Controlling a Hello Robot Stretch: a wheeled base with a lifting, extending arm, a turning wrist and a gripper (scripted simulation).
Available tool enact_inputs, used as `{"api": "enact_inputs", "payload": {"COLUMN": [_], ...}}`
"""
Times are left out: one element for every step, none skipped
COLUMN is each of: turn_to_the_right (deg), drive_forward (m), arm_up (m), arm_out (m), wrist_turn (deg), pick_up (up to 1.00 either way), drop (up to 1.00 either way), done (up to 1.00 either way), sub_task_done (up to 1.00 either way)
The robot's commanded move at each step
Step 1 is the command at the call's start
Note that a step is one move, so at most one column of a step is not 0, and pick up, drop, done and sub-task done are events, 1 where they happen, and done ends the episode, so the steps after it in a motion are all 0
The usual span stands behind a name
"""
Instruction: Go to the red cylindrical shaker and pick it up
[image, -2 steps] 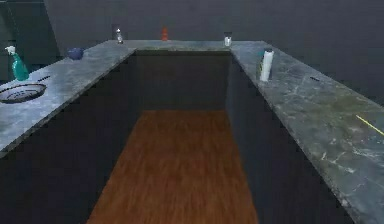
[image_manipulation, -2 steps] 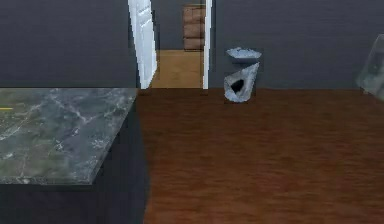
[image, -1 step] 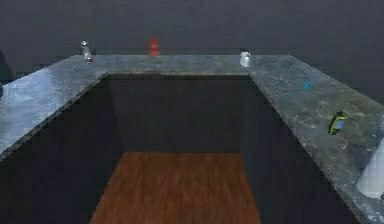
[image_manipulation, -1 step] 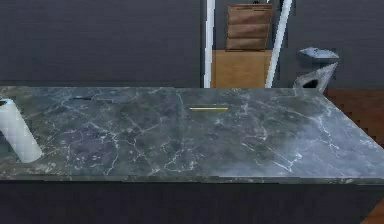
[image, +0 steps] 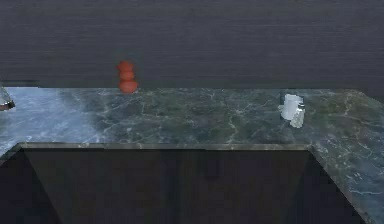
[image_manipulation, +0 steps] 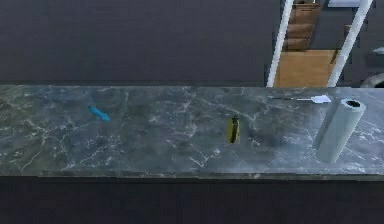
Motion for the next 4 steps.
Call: {"api": "enact_inputs", "payload": {"turn_to_the_right": [-3.0,0.0,-45.0,-45.0], "drive_forward": [0.00,0.20,0.00,0.00], "arm_up": [0.00,0.00,0.00,0.00], "arm_out": [0.00,0.00,0.00,0.00], "wrist_turn": [0.0,0.0,0.0,0.0], "pick_up": [0.00,0.00,0.00,0.00], "drop": [0.00,0.00,0.00,0.00], "done": [0.00,0.00,0.00,0.00], "sub_task_done": [0.00,0.00,0.00,0.00]}}
